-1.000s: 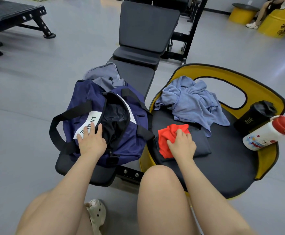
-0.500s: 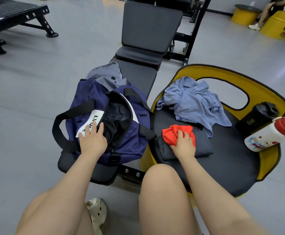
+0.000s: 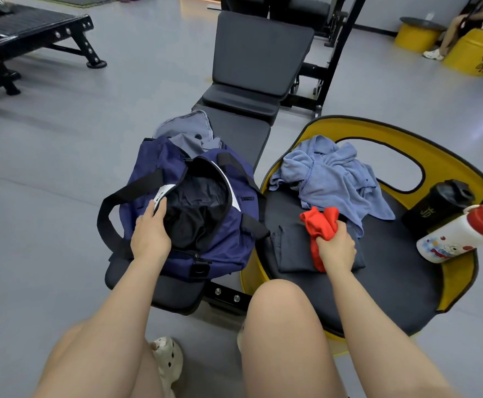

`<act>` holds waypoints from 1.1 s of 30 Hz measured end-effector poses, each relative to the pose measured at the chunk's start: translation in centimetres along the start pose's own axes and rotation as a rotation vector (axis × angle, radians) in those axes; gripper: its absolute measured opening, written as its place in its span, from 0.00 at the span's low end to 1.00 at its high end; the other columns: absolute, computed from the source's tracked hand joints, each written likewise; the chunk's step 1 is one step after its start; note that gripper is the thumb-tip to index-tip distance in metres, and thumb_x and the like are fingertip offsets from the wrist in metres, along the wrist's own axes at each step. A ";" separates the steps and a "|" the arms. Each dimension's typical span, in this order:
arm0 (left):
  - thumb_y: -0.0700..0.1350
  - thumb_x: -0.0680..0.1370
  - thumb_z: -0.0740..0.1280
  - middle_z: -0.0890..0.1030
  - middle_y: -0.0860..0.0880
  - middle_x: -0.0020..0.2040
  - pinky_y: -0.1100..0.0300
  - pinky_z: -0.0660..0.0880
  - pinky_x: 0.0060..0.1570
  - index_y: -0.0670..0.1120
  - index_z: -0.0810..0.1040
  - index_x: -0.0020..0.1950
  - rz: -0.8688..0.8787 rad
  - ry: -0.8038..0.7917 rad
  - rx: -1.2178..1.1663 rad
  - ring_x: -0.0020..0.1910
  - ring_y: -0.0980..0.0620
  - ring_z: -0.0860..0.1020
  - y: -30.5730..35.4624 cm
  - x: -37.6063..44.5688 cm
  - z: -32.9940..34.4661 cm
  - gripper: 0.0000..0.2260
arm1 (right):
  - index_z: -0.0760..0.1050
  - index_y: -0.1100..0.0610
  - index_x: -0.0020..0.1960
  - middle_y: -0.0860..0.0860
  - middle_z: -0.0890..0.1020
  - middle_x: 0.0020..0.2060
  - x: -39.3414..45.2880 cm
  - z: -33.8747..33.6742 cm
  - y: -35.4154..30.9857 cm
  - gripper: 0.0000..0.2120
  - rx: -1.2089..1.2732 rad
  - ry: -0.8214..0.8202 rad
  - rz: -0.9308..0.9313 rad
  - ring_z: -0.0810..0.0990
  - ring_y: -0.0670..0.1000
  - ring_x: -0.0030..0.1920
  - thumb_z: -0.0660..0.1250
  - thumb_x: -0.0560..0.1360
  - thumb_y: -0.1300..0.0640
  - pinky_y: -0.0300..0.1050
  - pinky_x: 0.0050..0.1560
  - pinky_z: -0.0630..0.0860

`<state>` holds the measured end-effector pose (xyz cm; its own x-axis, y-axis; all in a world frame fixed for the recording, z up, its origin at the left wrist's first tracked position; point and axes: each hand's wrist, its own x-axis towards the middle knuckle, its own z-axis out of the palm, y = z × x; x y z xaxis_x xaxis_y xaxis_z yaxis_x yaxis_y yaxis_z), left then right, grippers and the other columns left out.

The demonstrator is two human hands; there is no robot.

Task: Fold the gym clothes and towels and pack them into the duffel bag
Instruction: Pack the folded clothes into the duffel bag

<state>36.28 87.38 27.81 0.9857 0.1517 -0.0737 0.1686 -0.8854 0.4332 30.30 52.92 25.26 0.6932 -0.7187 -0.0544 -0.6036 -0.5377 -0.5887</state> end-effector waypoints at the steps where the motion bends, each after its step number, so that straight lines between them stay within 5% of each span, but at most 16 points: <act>1: 0.25 0.72 0.56 0.53 0.55 0.78 0.51 0.74 0.52 0.55 0.53 0.78 -0.015 -0.003 -0.033 0.68 0.44 0.66 0.0 0.0 -0.2 0.40 | 0.68 0.57 0.66 0.62 0.77 0.57 -0.2 -0.2 -0.1 0.23 0.036 0.009 0.011 0.74 0.65 0.58 0.67 0.72 0.59 0.56 0.57 0.69; 8: 0.22 0.70 0.53 0.56 0.55 0.77 0.46 0.70 0.62 0.55 0.54 0.77 -0.026 0.016 -0.213 0.68 0.45 0.69 -0.8 0.1 -0.9 0.43 | 0.69 0.53 0.67 0.58 0.78 0.55 -2.1 -1.4 -3.8 0.24 0.296 -0.040 -0.010 0.74 0.61 0.58 0.68 0.72 0.57 0.54 0.57 0.73; 16: 0.21 0.70 0.53 0.57 0.55 0.77 0.62 0.68 0.60 0.57 0.54 0.77 0.030 -0.010 -0.362 0.71 0.50 0.66 -2.2 -0.4 -1.5 0.44 | 0.72 0.54 0.65 0.51 0.80 0.49 -6.4 -1.7 -11.2 0.23 0.489 -0.134 -0.267 0.76 0.52 0.50 0.70 0.70 0.61 0.40 0.48 0.68; 21: 0.21 0.70 0.52 0.62 0.53 0.75 0.59 0.64 0.69 0.58 0.57 0.76 0.028 -0.032 -0.432 0.72 0.50 0.66 -3.1 -0.1 -1.5 0.43 | 0.73 0.52 0.63 0.48 0.79 0.45 -10.0 -0.2 -16.0 0.24 0.514 -0.258 -0.414 0.75 0.48 0.46 0.71 0.69 0.61 0.32 0.40 0.65; 29: 0.23 0.70 0.52 0.62 0.53 0.76 0.62 0.61 0.70 0.57 0.56 0.77 0.055 -0.019 -0.438 0.73 0.53 0.62 -3.4 0.0 -1.4 0.42 | 0.68 0.52 0.68 0.54 0.78 0.56 -11.5 5.5 -19.4 0.26 0.223 -0.428 -0.488 0.76 0.58 0.57 0.68 0.70 0.57 0.46 0.50 0.70; 33: 0.24 0.70 0.53 0.63 0.53 0.75 0.60 0.64 0.68 0.58 0.55 0.77 0.054 -0.043 -0.450 0.71 0.50 0.66 -3.7 0.2 -1.3 0.42 | 0.60 0.54 0.73 0.53 0.67 0.66 -11.5 7.2 -18.4 0.32 -0.058 -0.286 -0.685 0.67 0.56 0.66 0.68 0.74 0.47 0.52 0.58 0.70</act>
<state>35.89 91.32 27.36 0.9938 0.0839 -0.0731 0.1093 -0.6111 0.7840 36.28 74.23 30.90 0.9924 -0.0752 0.0969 -0.0135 -0.8523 -0.5228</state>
